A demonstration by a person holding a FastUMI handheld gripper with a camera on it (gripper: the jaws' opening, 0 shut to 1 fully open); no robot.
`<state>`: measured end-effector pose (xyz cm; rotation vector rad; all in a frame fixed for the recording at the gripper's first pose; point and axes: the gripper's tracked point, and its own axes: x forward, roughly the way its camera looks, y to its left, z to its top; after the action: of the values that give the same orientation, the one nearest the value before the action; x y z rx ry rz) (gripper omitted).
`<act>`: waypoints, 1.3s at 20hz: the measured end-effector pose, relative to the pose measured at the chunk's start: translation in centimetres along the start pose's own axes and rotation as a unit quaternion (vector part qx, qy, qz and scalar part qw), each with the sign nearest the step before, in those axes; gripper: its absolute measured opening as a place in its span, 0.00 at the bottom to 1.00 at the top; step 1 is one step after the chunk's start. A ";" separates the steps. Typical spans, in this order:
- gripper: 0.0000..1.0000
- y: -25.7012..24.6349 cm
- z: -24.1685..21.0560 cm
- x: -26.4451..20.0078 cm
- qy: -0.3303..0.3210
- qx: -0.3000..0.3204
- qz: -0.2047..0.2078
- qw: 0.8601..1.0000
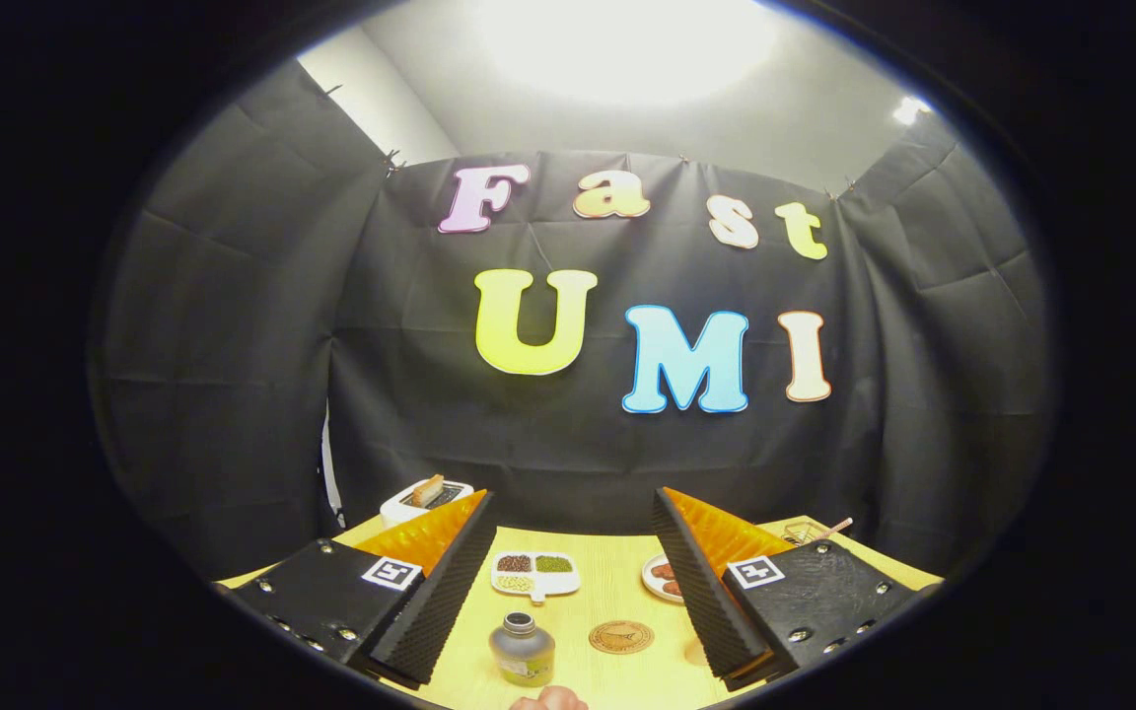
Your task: Take the bottle from table, then pour the juice into the cup, finally place the bottle on the coaster
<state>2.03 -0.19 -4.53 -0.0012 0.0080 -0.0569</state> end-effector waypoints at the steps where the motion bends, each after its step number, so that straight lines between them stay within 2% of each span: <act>1: 0.97 0.1 -0.3 0.1 0.000 0.003 0.000 1.000; 12: 0.97 1.8 -5.3 1.9 0.016 0.024 0.010 1.000; 20: 0.98 3.9 -8.3 3.0 0.027 0.011 0.027 0.999; 26: 0.98 3.5 -10.5 3.2 0.034 0.004 0.014 0.999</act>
<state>5.34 3.08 -15.01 0.0097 0.0754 -0.0287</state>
